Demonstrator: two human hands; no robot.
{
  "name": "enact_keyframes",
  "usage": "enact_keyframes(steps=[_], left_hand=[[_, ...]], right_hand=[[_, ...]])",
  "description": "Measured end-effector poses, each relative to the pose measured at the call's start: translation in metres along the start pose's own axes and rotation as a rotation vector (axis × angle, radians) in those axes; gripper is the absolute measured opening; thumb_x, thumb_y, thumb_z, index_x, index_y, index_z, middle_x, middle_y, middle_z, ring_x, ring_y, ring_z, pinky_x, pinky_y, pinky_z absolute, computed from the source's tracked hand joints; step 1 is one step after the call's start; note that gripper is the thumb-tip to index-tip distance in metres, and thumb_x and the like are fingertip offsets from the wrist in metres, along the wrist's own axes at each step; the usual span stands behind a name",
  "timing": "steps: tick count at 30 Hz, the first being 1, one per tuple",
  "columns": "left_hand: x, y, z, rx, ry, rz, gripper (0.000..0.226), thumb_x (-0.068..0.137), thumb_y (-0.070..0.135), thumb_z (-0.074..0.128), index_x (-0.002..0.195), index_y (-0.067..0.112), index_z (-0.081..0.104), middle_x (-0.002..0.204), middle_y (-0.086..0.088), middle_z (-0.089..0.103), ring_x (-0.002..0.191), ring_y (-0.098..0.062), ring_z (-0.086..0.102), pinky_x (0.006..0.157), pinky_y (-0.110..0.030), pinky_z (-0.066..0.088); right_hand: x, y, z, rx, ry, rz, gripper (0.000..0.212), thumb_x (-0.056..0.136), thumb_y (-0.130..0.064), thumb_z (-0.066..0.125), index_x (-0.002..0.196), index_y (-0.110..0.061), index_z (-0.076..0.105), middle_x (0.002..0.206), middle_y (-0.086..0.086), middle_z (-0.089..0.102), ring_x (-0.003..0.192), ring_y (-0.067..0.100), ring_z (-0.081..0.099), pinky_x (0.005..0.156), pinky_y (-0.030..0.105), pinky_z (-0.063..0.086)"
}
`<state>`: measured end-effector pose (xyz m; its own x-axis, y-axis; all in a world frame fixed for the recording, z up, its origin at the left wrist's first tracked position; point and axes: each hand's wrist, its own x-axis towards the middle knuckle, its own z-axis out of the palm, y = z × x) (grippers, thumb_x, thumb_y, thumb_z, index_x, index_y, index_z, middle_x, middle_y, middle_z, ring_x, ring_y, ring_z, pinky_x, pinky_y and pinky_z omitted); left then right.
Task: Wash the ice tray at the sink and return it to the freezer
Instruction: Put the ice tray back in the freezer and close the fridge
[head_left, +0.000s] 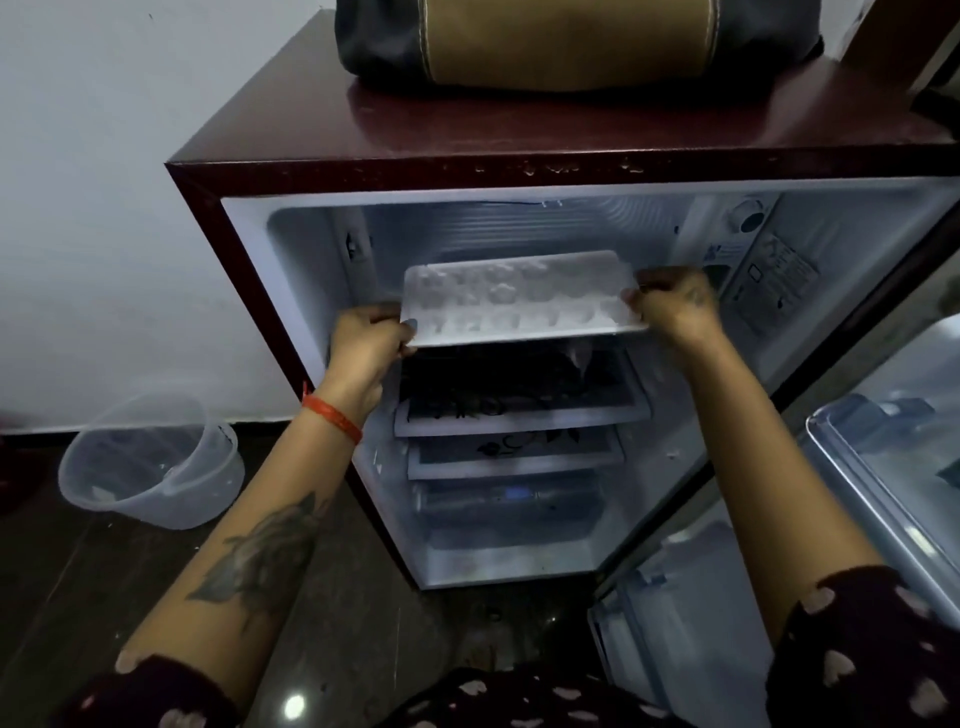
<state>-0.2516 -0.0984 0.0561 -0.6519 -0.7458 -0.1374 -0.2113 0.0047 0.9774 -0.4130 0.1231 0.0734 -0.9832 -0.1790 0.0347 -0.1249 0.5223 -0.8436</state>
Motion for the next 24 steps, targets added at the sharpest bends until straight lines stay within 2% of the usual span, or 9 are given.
enact_keyframes(steps=[4, 7, 10, 11, 14, 17, 19, 22, 24], left_hand=[[0.019, 0.012, 0.013, -0.027, 0.066, 0.029, 0.030, 0.085, -0.005, 0.060, 0.115, -0.002, 0.061, 0.086, -0.007, 0.060, 0.061, -0.013, 0.051, 0.048, -0.010, 0.043], [0.037, 0.017, 0.023, -0.062, 0.124, 0.041, 0.026, 0.083, -0.006, 0.062, 0.109, -0.003, 0.063, 0.102, -0.012, 0.063, 0.089, -0.025, 0.061, 0.070, -0.023, 0.054], [0.055, 0.016, 0.031, -0.082, 0.180, 0.053, 0.027, 0.081, -0.006, 0.064, 0.108, -0.003, 0.064, 0.113, -0.019, 0.064, 0.107, -0.033, 0.061, 0.092, -0.040, 0.052], [0.060, 0.015, 0.034, -0.088, 0.189, 0.054, 0.026, 0.081, -0.006, 0.064, 0.107, -0.003, 0.064, 0.113, -0.019, 0.064, 0.107, -0.033, 0.061, 0.093, -0.043, 0.051], [0.071, 0.013, 0.041, -0.077, 0.222, 0.068, 0.026, 0.081, -0.007, 0.062, 0.107, -0.006, 0.064, 0.113, -0.021, 0.064, 0.103, -0.032, 0.061, 0.093, -0.044, 0.051], [0.076, 0.013, 0.047, -0.059, 0.234, 0.081, 0.025, 0.082, -0.008, 0.059, 0.108, -0.009, 0.062, 0.114, -0.023, 0.063, 0.106, -0.033, 0.060, 0.091, -0.039, 0.051], [0.079, 0.012, 0.050, -0.023, 0.245, 0.092, 0.023, 0.084, -0.006, 0.059, 0.107, -0.008, 0.063, 0.113, -0.022, 0.064, 0.104, -0.030, 0.060, 0.087, -0.035, 0.052], [0.084, 0.011, 0.052, -0.004, 0.248, 0.107, 0.021, 0.083, -0.004, 0.060, 0.104, -0.005, 0.065, 0.111, -0.021, 0.066, 0.102, -0.031, 0.062, 0.087, -0.042, 0.054], [0.088, 0.010, 0.053, 0.014, 0.256, 0.107, 0.022, 0.082, -0.003, 0.062, 0.103, -0.004, 0.066, 0.110, -0.020, 0.067, 0.104, -0.032, 0.062, 0.088, -0.044, 0.054]], right_hand=[[0.030, -0.010, 0.008, 0.007, 0.009, 0.030, 0.033, 0.085, -0.014, 0.066, 0.117, -0.003, 0.063, 0.121, 0.013, 0.063, 0.110, 0.028, 0.059, 0.091, 0.028, 0.047], [0.047, -0.016, 0.013, -0.006, 0.024, 0.065, 0.031, 0.086, -0.017, 0.064, 0.113, -0.003, 0.062, 0.122, 0.010, 0.062, 0.113, 0.023, 0.057, 0.082, 0.016, 0.040], [0.058, -0.016, 0.019, 0.050, 0.018, 0.072, 0.018, 0.086, -0.012, 0.062, 0.102, -0.003, 0.063, 0.110, 0.011, 0.063, 0.112, 0.021, 0.056, 0.067, 0.006, 0.036], [0.061, -0.016, 0.020, 0.076, 0.029, 0.068, 0.013, 0.085, -0.010, 0.062, 0.096, -0.002, 0.063, 0.103, 0.011, 0.062, 0.110, 0.023, 0.057, 0.066, 0.009, 0.040], [0.068, -0.017, 0.026, 0.134, 0.050, 0.049, 0.022, 0.083, -0.007, 0.062, 0.102, 0.006, 0.062, 0.105, 0.014, 0.063, 0.104, 0.026, 0.059, 0.078, 0.026, 0.045], [0.076, -0.020, 0.032, 0.115, 0.062, 0.021, 0.011, 0.082, -0.002, 0.061, 0.083, 0.008, 0.064, 0.095, 0.018, 0.064, 0.093, 0.029, 0.061, 0.078, 0.033, 0.049], [0.081, -0.019, 0.036, 0.104, 0.083, 0.003, 0.017, 0.081, 0.000, 0.061, 0.091, 0.014, 0.063, 0.102, 0.025, 0.066, 0.098, 0.035, 0.063, 0.083, 0.040, 0.053], [0.086, -0.015, 0.042, 0.028, 0.103, -0.027, 0.028, 0.086, -0.002, 0.058, 0.107, 0.016, 0.058, 0.113, 0.028, 0.062, 0.107, 0.038, 0.058, 0.081, 0.030, 0.042], [0.085, -0.013, 0.044, -0.054, 0.108, -0.047, 0.031, 0.090, -0.007, 0.055, 0.112, 0.015, 0.056, 0.118, 0.028, 0.060, 0.109, 0.036, 0.055, 0.087, 0.027, 0.025]])
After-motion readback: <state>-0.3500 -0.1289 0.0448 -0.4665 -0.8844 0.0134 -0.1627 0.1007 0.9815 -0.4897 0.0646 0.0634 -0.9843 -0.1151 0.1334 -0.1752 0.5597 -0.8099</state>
